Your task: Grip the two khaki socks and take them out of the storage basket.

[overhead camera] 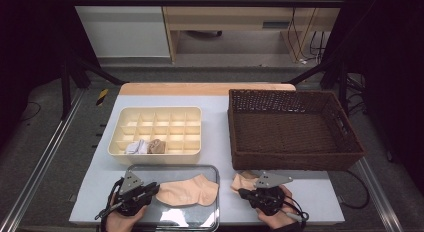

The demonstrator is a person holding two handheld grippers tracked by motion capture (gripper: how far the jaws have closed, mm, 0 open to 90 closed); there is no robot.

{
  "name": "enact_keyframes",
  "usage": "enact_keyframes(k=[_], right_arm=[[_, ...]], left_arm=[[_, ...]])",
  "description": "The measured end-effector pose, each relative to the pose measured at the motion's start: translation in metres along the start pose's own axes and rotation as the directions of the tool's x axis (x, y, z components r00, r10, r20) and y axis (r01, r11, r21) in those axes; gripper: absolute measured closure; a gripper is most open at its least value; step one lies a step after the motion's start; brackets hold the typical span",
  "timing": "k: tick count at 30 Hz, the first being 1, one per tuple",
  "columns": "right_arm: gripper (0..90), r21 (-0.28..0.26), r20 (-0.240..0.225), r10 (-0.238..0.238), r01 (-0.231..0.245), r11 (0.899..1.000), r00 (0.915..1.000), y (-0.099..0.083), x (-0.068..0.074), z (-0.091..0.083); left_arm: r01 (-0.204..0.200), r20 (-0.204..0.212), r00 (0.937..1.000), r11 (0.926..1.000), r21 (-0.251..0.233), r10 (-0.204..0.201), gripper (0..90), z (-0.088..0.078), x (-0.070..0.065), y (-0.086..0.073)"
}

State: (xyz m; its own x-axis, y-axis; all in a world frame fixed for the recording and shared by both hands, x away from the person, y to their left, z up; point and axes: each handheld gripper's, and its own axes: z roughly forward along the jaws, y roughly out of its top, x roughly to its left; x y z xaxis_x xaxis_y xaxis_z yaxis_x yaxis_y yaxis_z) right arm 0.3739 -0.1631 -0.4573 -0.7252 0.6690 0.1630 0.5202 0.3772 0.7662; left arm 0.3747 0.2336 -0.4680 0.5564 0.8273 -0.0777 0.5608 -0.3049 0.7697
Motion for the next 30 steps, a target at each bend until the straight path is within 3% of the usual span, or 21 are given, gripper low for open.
enact_keyframes(k=[5,7,11,14,17,19,22,25,30], right_arm=[[89.7,-0.011,-0.097,0.029,-0.030,0.999,0.9949,0.014,0.020,0.025],[89.4,0.001,-0.105,0.061,-0.061,0.998,0.9926,0.016,0.024,0.041],[85.5,0.013,-0.107,0.070,-0.069,0.998,0.9918,0.021,0.025,0.063],[79.2,-0.043,-0.125,0.056,-0.061,0.997,0.9906,0.024,0.026,0.057],[79.1,-0.074,-0.109,0.034,-0.042,0.996,0.9935,0.025,0.025,0.043],[77.7,-0.068,-0.093,0.006,-0.013,0.998,0.9957,0.021,0.024,0.037],[71.6,-0.056,-0.099,0.014,-0.020,0.998,0.9950,0.008,0.023,0.033],[67.5,-0.051,-0.118,0.011,-0.017,0.999,0.9930,0.000,0.026,0.034],[65.3,-0.012,-0.123,-0.029,0.028,1.000,0.9920,-0.002,0.035,0.042]], left_arm=[[0.000,-0.001,1.0000,1.0000,-0.004,0.000,78.9,-0.001,0.000,0.000],[-0.001,-0.001,1.0000,1.0000,-0.004,0.001,78.9,-0.001,0.000,0.000],[0.001,0.000,1.0000,1.0000,-0.006,-0.001,78.6,-0.001,0.000,0.000],[0.005,-0.001,1.0000,1.0000,-0.007,-0.005,78.5,-0.001,0.001,0.000],[0.001,0.001,1.0000,1.0000,-0.008,-0.001,78.7,-0.002,0.000,0.000],[0.001,0.001,1.0000,1.0000,-0.009,-0.001,78.8,-0.002,0.000,0.000],[0.002,0.001,1.0000,0.9999,-0.011,-0.002,79.0,-0.002,0.000,0.000],[0.002,-0.002,1.0000,0.9999,-0.013,-0.002,79.1,-0.003,0.000,0.000],[0.002,-0.002,1.0000,0.9999,-0.015,-0.002,79.7,-0.004,0.000,0.000]])
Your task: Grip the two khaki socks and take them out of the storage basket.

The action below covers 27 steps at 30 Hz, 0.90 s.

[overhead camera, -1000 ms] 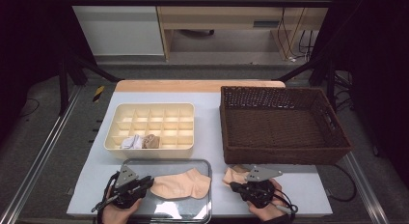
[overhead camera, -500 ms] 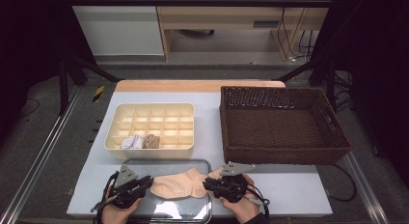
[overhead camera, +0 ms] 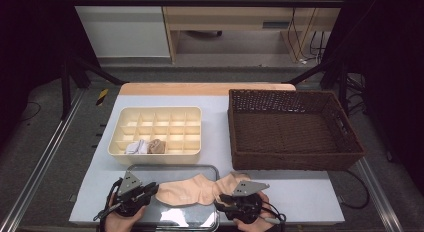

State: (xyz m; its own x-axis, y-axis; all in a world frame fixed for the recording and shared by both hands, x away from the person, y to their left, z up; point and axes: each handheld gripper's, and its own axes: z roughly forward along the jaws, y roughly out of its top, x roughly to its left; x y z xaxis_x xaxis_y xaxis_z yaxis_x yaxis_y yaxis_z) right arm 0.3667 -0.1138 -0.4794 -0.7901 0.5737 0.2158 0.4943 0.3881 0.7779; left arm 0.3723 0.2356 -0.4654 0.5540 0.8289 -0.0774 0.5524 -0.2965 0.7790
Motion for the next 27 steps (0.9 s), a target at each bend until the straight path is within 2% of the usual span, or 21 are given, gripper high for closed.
enact_keyframes(k=[1,3,4,5,6,10,12,15,18,21,24,27], right_arm=[[67.3,0.008,0.004,-0.011,0.011,1.000,0.9999,0.000,0.000,0.001],[82.3,0.029,0.018,-0.025,0.024,0.999,0.9995,0.000,-0.001,0.002],[89.3,0.038,0.026,-0.016,0.015,0.999,0.9995,0.001,-0.001,0.001],[89.7,0.034,0.015,-0.005,0.004,0.999,0.9999,0.004,-0.002,0.000],[89.9,0.024,0.008,0.009,-0.009,1.000,0.9999,0.008,-0.001,-0.002],[89.9,-0.050,-0.018,0.010,-0.011,0.999,0.9998,0.035,0.004,-0.003],[89.6,-0.072,-0.031,0.025,-0.027,0.997,0.9992,0.051,0.007,0.005],[89.5,-0.047,-0.019,0.061,-0.062,0.997,0.9980,0.069,0.006,0.028],[88.8,-0.020,-0.010,0.089,-0.089,0.996,0.9960,0.072,0.005,0.048],[83.8,-0.001,0.003,0.102,-0.102,0.995,0.9948,0.069,0.002,0.061],[77.0,-0.039,-0.014,0.103,-0.103,0.994,0.9946,0.068,0.000,0.057],[75.9,-0.097,-0.008,0.096,-0.097,0.991,0.9953,0.069,-0.004,0.039]], left_arm=[[0.001,0.000,1.0000,1.0000,0.001,-0.001,79.7,0.000,0.000,0.000],[0.002,0.000,1.0000,1.0000,0.000,-0.002,79.8,0.000,0.000,0.000],[0.002,0.000,1.0000,1.0000,-0.001,-0.002,79.9,0.000,0.000,0.000],[0.001,-0.001,1.0000,1.0000,-0.001,-0.001,80.0,0.000,0.000,0.000],[0.000,-0.001,1.0000,1.0000,0.001,0.000,80.0,0.001,0.000,0.000],[-0.002,0.001,1.0000,1.0000,0.010,0.002,80.7,0.002,-0.001,0.000],[0.002,-0.001,1.0000,1.0000,0.005,-0.002,80.9,0.002,0.000,0.000],[0.008,-0.005,1.0000,1.0000,0.002,-0.008,81.0,0.001,0.002,0.000],[0.007,-0.005,1.0000,1.0000,-0.002,-0.007,80.8,0.000,0.003,0.001],[0.006,-0.006,1.0000,0.9999,-0.015,-0.006,80.0,-0.002,0.002,0.003],[0.014,0.003,0.9999,0.9991,-0.040,-0.014,78.4,-0.005,0.001,0.007],[0.019,0.020,0.9996,0.9980,-0.061,-0.018,77.0,-0.007,-0.001,0.014]])
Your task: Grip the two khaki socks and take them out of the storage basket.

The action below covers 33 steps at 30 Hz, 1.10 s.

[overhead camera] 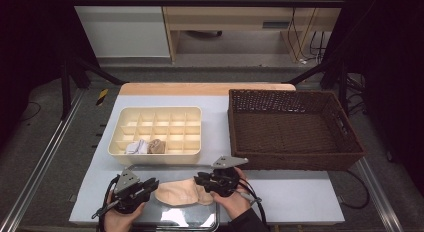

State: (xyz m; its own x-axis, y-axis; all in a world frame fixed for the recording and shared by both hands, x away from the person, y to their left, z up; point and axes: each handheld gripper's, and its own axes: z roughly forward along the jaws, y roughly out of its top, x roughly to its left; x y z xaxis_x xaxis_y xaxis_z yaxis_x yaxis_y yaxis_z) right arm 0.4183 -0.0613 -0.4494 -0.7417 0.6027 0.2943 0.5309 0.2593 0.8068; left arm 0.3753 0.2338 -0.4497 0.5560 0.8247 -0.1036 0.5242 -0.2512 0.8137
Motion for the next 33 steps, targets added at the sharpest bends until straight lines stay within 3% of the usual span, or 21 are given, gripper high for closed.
enact_keyframes(k=[9,15,19,26,33], right_arm=[[76.0,-0.089,0.106,-0.008,0.017,0.996,0.9944,-0.014,-0.026,-0.051],[75.0,-0.096,0.171,0.005,0.012,0.995,0.9853,-0.031,-0.043,-0.075],[74.0,-0.085,0.227,0.013,0.007,0.996,0.9738,-0.041,-0.052,-0.088],[71.6,-0.080,0.300,0.036,-0.013,0.997,0.9533,-0.056,-0.067,-0.102],[70.3,-0.052,0.328,0.042,-0.027,0.998,0.9436,-0.061,-0.075,-0.099]], left_arm=[[-0.049,0.017,0.9986,0.9983,-0.033,0.049,71.1,-0.001,-0.019,0.024],[-0.081,0.046,0.9955,0.9958,-0.042,0.083,67.9,0.007,-0.038,0.037],[-0.097,0.058,0.9934,0.9943,-0.044,0.099,65.3,0.014,-0.048,0.044],[-0.103,0.059,0.9927,0.9938,-0.042,0.105,60.8,0.028,-0.058,0.048],[-0.112,0.068,0.9912,0.9935,-0.023,0.113,57.4,0.044,-0.069,0.049]])
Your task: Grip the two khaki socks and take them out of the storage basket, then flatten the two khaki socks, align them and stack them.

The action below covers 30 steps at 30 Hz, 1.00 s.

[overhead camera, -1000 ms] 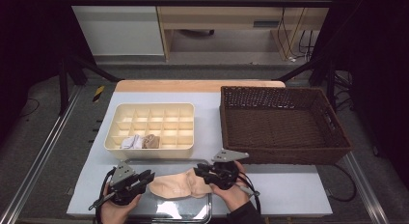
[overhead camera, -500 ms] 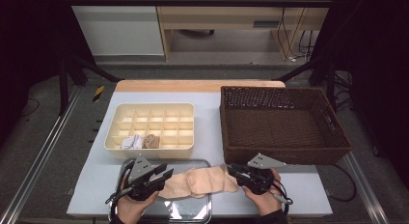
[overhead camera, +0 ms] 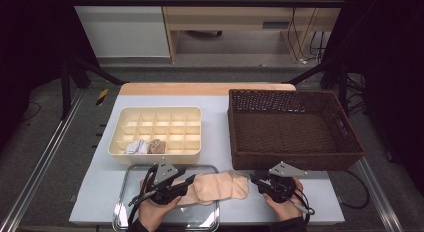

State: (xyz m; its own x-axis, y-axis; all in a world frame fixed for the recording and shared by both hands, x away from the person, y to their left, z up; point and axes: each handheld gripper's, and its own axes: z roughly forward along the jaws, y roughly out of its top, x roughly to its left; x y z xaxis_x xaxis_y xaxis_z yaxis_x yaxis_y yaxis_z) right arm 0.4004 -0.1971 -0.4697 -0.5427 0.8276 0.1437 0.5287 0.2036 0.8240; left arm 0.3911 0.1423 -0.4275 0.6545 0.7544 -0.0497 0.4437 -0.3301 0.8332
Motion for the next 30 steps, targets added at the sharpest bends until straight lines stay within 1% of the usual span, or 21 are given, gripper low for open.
enact_keyframes(k=[2,7,10,13,15,16,18,19,23,24,26,30], right_arm=[[69.9,0.011,0.003,0.001,-0.001,1.000,1.0000,-0.001,0.000,0.002],[69.1,0.033,-0.008,-0.002,0.002,0.999,1.0000,-0.004,0.001,0.006],[68.4,0.041,-0.017,0.000,0.001,0.999,0.9998,-0.004,0.004,0.010],[66.7,0.045,-0.023,-0.014,0.015,0.999,0.9996,-0.003,0.006,0.016],[65.8,0.050,-0.023,-0.015,0.016,0.999,0.9996,-0.002,0.008,0.021],[65.6,0.058,-0.024,-0.010,0.012,0.998,0.9997,-0.002,0.009,0.023],[65.4,0.068,-0.024,-0.018,0.020,0.997,0.9996,-0.002,0.009,0.027],[65.3,0.074,-0.021,-0.021,0.022,0.997,0.9996,-0.002,0.010,0.028],[65.3,0.095,-0.019,-0.035,0.036,0.995,0.9992,-0.004,0.012,0.031],[65.9,0.096,-0.018,-0.038,0.040,0.995,0.9991,-0.005,0.013,0.032],[68.8,0.096,-0.015,-0.047,0.048,0.994,0.9988,-0.004,0.013,0.032],[77.6,0.101,-0.010,-0.060,0.060,0.993,0.9982,-0.005,0.016,0.032]], left_arm=[[-0.005,0.002,1.0000,1.0000,0.007,0.005,56.9,0.004,-0.002,0.001],[-0.007,0.000,1.0000,0.9997,0.023,0.007,56.1,0.012,-0.006,-0.001],[-0.003,0.001,1.0000,0.9991,0.043,0.003,56.2,0.016,-0.006,-0.005],[-0.003,0.003,1.0000,0.9977,0.067,0.002,57.0,0.021,-0.008,-0.009],[-0.005,0.005,1.0000,0.9971,0.076,0.005,57.6,0.023,-0.010,-0.011],[-0.014,-0.002,0.9999,0.9962,0.086,0.015,58.2,0.024,-0.010,-0.011],[-0.026,-0.027,0.9992,0.9941,0.105,0.029,59.8,0.026,-0.011,-0.012],[-0.026,-0.032,0.9990,0.9932,0.113,0.030,61.0,0.027,-0.011,-0.013],[-0.014,-0.041,0.9989,0.9905,0.137,0.020,66.0,0.027,-0.009,-0.017],[-0.017,-0.042,0.9989,0.9889,0.148,0.023,67.6,0.028,-0.009,-0.019],[-0.014,-0.045,0.9987,0.9865,0.163,0.021,70.9,0.030,-0.009,-0.022],[-0.006,-0.039,0.9992,0.9863,0.165,0.012,80.0,0.031,-0.008,-0.024]])
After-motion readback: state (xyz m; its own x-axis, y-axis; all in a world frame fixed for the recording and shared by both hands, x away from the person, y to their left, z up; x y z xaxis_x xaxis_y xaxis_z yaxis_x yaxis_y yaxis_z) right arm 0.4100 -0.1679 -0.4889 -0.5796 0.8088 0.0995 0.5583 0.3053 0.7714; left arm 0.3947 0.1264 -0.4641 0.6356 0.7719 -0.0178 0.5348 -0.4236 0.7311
